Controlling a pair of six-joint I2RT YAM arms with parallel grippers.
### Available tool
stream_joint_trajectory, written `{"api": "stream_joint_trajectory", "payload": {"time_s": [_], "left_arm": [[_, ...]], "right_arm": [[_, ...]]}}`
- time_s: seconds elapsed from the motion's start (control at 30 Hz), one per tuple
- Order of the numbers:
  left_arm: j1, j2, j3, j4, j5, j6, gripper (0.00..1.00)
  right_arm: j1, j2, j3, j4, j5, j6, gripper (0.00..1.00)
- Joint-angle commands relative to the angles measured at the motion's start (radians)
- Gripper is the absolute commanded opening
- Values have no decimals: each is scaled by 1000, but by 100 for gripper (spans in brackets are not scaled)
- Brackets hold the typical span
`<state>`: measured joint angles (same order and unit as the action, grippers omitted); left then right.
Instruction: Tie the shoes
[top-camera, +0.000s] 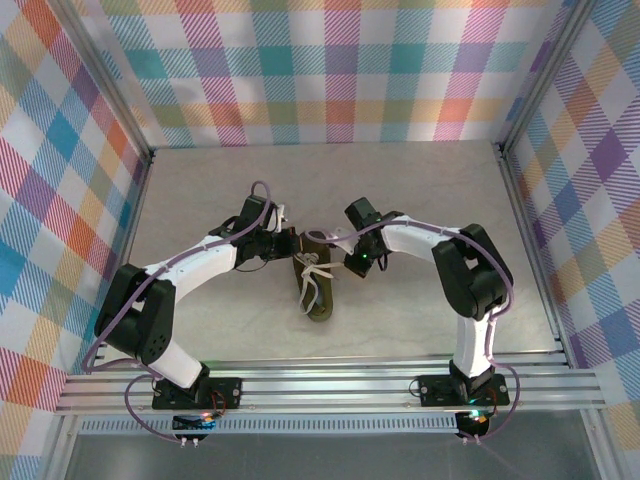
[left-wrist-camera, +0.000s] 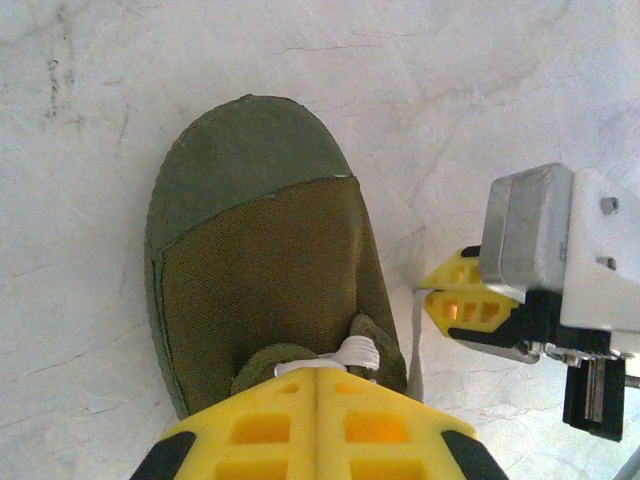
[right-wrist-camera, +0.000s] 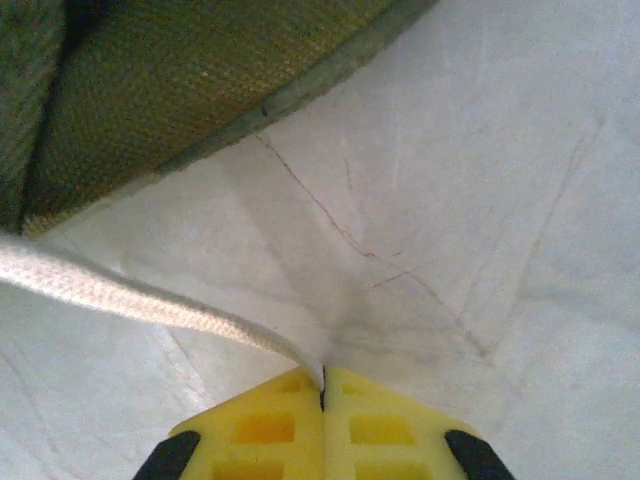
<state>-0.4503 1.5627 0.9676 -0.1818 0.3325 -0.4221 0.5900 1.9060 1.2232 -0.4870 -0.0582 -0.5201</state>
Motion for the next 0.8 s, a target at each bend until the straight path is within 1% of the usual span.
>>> {"api": "stream_joint_trajectory", "payload": {"time_s": [0.0,0.1,0.23,0.4,0.5,0.53,0.6,0.63,0.67,0.7,0.77], "left_arm": [[-4,-28,-14,-1,20,-9,0],[-4,-61,-48,18,17,-28,0],[-5,-95,-99,46,5,-57,0],[-10,-127,-168,102,-11,-113,0],[-16,-139,-196,131,-30,-145,0],[-18,-140,-207,144,-33,-157,0],[-23,-142,-222,163,-47,-177,0],[-25,-143,-230,173,-51,-186,0],[-27,-143,-235,181,-55,-196,0],[-27,-143,-240,183,-59,-201,0],[-28,-144,-244,186,-61,-208,0]], "right_arm": [[5,-70,9,56,70,-57,0],[5,-60,84,43,84,-101,0],[5,15,230,8,55,-118,0],[35,129,439,-42,-37,-117,0],[61,206,559,-83,-140,-100,0],[69,234,596,-95,-176,-84,2],[79,275,652,-112,-235,-34,9],[80,296,678,-126,-263,2,18],[80,307,691,-130,-270,46,30],[79,307,692,-128,-268,79,38],[75,282,676,-133,-263,154,46]]}}
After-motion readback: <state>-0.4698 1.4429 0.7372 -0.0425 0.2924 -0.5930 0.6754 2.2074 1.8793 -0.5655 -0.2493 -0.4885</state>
